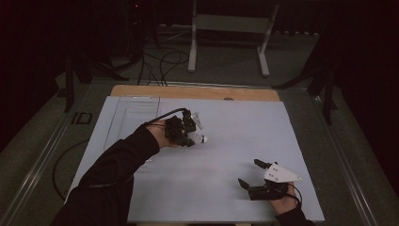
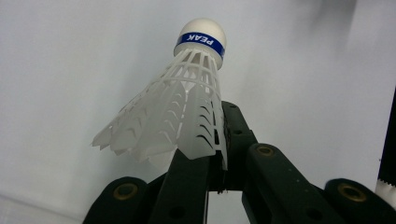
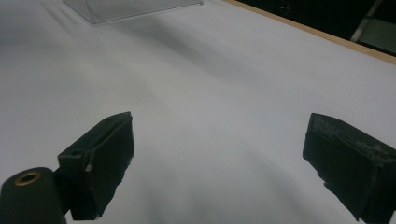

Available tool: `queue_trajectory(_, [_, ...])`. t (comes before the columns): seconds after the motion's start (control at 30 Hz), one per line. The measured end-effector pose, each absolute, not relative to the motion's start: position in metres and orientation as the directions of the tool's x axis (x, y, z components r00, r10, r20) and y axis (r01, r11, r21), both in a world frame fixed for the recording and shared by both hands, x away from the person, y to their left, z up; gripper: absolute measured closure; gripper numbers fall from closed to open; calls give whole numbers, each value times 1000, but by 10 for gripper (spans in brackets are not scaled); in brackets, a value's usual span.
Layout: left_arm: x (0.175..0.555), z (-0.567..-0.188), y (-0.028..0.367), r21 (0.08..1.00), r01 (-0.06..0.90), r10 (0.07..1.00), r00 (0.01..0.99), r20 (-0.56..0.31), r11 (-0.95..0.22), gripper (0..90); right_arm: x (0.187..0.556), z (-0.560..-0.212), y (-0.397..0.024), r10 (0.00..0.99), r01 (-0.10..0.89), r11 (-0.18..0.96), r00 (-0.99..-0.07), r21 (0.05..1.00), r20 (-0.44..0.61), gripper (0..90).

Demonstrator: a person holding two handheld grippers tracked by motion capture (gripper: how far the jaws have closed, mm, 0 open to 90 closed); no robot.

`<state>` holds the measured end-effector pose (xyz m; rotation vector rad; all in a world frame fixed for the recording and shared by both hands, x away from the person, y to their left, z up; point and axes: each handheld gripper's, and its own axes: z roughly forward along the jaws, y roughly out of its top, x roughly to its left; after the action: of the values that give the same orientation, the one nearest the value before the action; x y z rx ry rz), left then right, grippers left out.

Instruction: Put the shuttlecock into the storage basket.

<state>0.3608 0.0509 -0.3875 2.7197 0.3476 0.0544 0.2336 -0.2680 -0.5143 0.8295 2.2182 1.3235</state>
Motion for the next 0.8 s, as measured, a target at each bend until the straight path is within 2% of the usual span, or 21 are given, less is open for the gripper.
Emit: queue_trajectory(0.8, [357,-367,101,404,259,287,958,10,-877,900,233,-512,-268,685,255,367,-724,895,-74,94])
